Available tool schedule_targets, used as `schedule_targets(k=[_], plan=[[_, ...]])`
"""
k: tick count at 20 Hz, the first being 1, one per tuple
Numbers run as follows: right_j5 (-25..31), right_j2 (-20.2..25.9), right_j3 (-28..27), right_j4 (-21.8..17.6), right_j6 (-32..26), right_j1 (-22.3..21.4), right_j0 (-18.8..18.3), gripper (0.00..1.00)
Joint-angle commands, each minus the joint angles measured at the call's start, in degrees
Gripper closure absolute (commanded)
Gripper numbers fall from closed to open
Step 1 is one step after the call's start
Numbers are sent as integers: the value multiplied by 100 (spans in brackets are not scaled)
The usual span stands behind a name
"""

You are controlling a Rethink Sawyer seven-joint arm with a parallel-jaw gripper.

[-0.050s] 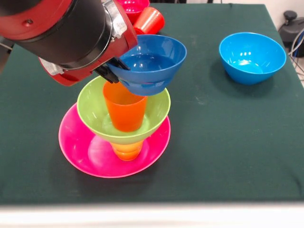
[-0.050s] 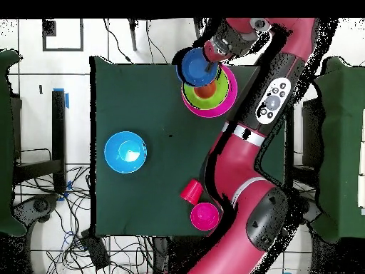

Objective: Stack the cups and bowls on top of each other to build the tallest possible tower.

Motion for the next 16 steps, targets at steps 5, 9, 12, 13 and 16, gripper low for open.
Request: schedule_targets(k=[5,9,12,13,16], plan=[[248,-1238,86,188,-1862,-58,-79,100],[154,-1401,155,363,-1849,-42,-99,100],[85,-1544,198,435,-1906,-48,-100,100],[57,-1589,211,451,-1919,-56,-103,100],[-43,-1725,247,528,-1962,-38,-117,100]])
